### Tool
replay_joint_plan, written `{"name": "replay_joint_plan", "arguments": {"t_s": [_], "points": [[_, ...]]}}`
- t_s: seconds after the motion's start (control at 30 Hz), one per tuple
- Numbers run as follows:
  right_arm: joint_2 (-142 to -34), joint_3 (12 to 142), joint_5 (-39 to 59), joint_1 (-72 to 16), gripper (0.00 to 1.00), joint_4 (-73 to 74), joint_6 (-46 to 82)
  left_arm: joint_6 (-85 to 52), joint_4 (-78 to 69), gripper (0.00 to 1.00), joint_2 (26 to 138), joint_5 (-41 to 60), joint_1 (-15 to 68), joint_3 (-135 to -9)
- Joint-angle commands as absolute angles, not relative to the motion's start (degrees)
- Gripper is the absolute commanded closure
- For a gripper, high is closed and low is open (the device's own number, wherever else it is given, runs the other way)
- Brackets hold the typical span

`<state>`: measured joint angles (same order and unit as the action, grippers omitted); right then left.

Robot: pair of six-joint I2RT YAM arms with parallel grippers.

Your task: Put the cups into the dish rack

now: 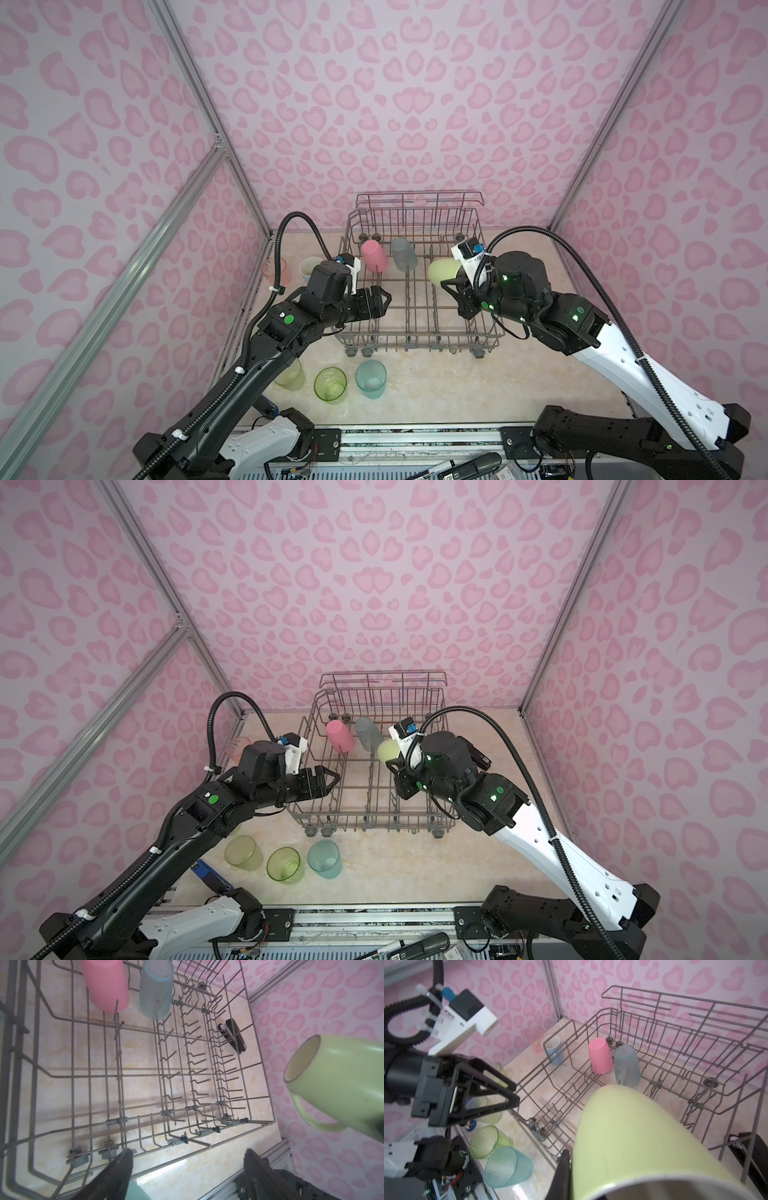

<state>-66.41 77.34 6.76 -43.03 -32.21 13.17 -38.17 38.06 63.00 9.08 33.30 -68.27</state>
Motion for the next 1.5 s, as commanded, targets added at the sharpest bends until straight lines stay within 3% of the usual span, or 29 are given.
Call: {"name": "replay_joint_plan", "arguments": {"t_s": [0.0, 0.23, 0.5, 0.73, 1.03, 1.47], "points": [[-68.2, 77.9, 13.0, -38.7, 1.00, -18.7, 22.6, -42.9, 29.0, 0.14, 65.6, 15.1, 32.0, -70.2], [-72.8, 75.9, 16.1, -32.0, 1.00, -2.6, 41.1, -54.3, 14.5, 0.16, 69.2, 21.2, 29.5, -69.1], [-77.3, 74.0, 12.4, -30.3, 1.00, 9.7, 59.1, -69.9, -7.1, 0.18, 71.5, 23.7, 29.5, -62.3], [-80.5, 69.6, 13.9, -28.3, 1.00, 20.3, 72.3, -76.0, -18.0, 0.24, 80.2, 31.2, 29.5, -65.6], [-81.3, 68.4, 14.1, -26.5, 1.00, 22.8, 77.4, -82.2, -28.4, 0.35, 87.4, 34.5, 29.1, -67.3], [-82.8, 66.3, 14.1, -25.6, 1.00, 28.4, 83.1, -83.8, -32.6, 0.42, 90.6, 35.2, 29.3, -67.0]]}}
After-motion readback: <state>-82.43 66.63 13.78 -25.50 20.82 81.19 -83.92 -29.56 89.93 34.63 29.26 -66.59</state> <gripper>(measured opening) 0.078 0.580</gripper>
